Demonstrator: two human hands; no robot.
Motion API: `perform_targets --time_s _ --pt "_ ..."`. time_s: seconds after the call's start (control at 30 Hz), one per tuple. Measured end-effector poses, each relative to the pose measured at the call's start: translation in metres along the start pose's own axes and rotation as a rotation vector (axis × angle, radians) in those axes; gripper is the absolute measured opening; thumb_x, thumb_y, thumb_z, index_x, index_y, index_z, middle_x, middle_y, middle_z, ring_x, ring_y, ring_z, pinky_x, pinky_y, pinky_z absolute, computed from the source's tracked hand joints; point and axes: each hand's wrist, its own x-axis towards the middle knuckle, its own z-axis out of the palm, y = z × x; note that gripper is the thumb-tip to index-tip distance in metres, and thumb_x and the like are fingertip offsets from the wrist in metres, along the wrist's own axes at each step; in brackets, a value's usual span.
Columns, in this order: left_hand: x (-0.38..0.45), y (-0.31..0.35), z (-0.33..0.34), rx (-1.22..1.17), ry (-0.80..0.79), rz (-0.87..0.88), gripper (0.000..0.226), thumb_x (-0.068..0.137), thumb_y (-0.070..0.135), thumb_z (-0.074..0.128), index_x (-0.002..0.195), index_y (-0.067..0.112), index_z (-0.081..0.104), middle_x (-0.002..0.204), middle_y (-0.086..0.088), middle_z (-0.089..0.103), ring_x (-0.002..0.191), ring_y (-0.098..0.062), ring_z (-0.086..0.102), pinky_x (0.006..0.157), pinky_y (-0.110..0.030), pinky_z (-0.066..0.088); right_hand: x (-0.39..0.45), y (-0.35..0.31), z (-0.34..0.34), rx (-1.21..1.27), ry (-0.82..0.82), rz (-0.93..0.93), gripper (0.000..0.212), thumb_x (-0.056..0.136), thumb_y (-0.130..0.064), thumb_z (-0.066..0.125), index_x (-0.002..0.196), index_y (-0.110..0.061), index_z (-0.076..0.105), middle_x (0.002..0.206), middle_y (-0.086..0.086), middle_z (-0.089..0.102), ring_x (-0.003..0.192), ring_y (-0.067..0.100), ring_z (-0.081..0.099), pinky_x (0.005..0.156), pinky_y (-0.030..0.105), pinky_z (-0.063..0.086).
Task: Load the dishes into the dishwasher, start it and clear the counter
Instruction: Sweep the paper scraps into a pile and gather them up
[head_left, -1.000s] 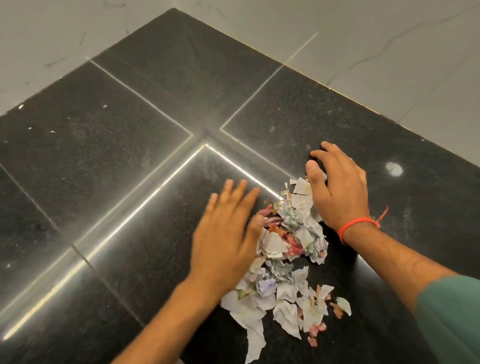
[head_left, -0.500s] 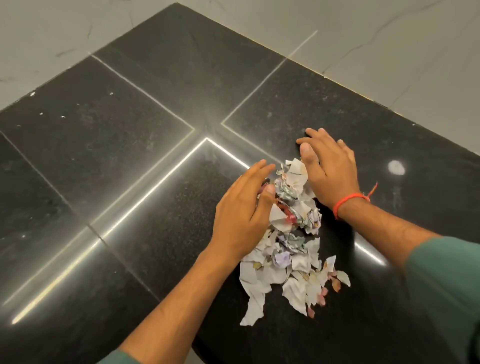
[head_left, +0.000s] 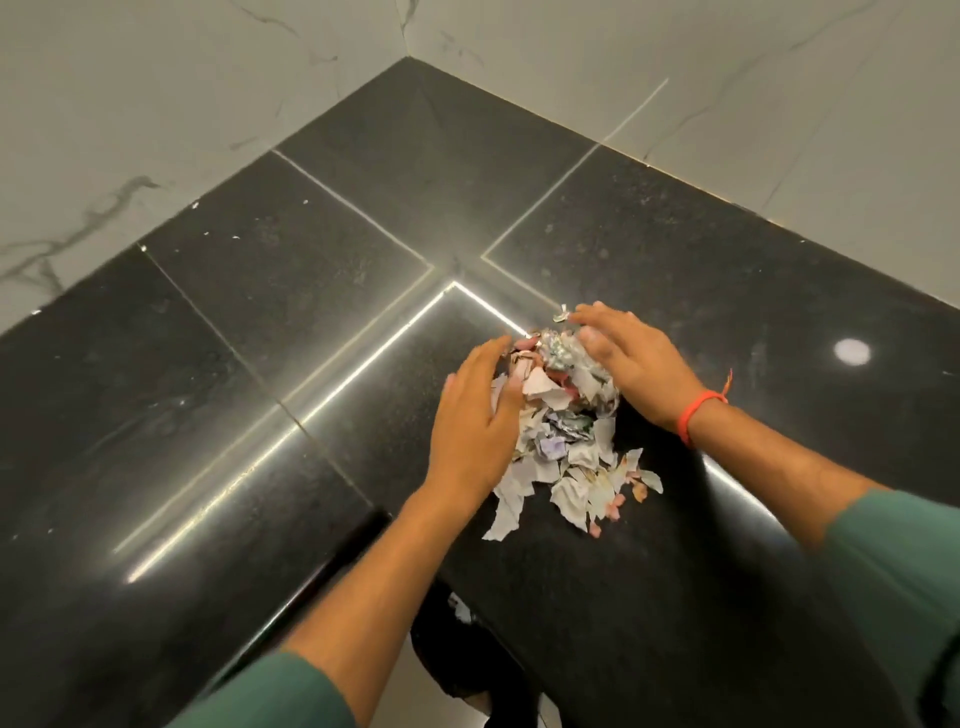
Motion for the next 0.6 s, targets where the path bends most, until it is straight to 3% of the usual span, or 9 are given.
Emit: perform_targets --time_s 0.07,0.13,0.23,0.33,0.5,0.6 --pt "-0.024 -0.014 0.008 0.148 0.026 -0.024 0.049 0.11 0.042 0.036 0.157 0.029 0.033 0.163 0.014 0.032 0.153 -0.002 0.017 0.127 -0.045 0.016 -0.008 -0.003 0.001 -0.055 -0.061 -0.017 0.069 0.091 -0.074 0.033 0.146 -0.034 0.046 0.153 -0.009 0.045 0.138 -0.002 0.031 0.125 0.044 0.016" --pt "-0.034 -0.02 0.022 0.35 -0.006 0.007 0.055 0.11 0.044 0.031 0.162 0.029 0.022 0.169 0.009 0.018 0.157 -0.006 0.0 0.129 -0.043 0.005 -0.013 -0.005 0.002 -0.099 -0.113 -0.045 0.075 0.087 -0.079 0.041 0.15 -0.039 0.035 0.158 -0.01 0.037 0.146 0.004 0.027 0.125 0.045 0.011" --pt "-0.029 -0.013 0.037 0.558 -0.019 0.056 0.059 0.109 0.046 0.025 0.164 0.027 0.012 0.172 0.004 0.008 0.158 -0.015 -0.005 0.129 -0.046 0.002 -0.021 -0.009 0.006 -0.106 -0.154 -0.095 0.088 0.078 -0.082 0.052 0.153 -0.045 0.024 0.161 -0.013 0.031 0.152 0.013 0.02 0.126 0.05 0.004" --pt "-0.026 -0.014 0.041 0.652 -0.055 0.094 0.063 0.105 0.044 0.024 0.164 0.029 0.006 0.172 0.001 0.0 0.158 -0.018 -0.008 0.128 -0.052 0.003 -0.025 -0.011 0.007 -0.159 -0.199 -0.171 0.1 0.07 -0.086 0.061 0.152 -0.055 0.012 0.163 -0.02 0.021 0.154 0.01 0.01 0.124 0.056 0.002" --pt "-0.028 -0.015 0.04 0.699 -0.062 0.117 0.062 0.103 0.037 0.036 0.162 0.036 0.018 0.172 0.001 0.0 0.159 -0.02 -0.007 0.127 -0.054 0.007 -0.03 0.001 0.009 -0.359 -0.228 -0.32 0.124 0.056 -0.097 0.059 0.157 -0.046 0.008 0.166 -0.015 0.013 0.155 0.015 0.006 0.124 0.057 -0.001" --pt "-0.027 -0.013 0.039 0.648 -0.038 0.11 0.054 0.104 0.036 0.029 0.159 0.038 0.028 0.172 0.004 0.007 0.159 -0.017 -0.004 0.128 -0.052 0.006 -0.031 0.004 0.01 -0.413 -0.235 -0.364 0.129 0.053 -0.1 0.055 0.159 -0.041 0.01 0.167 -0.011 0.011 0.156 0.015 0.004 0.125 0.051 -0.003"
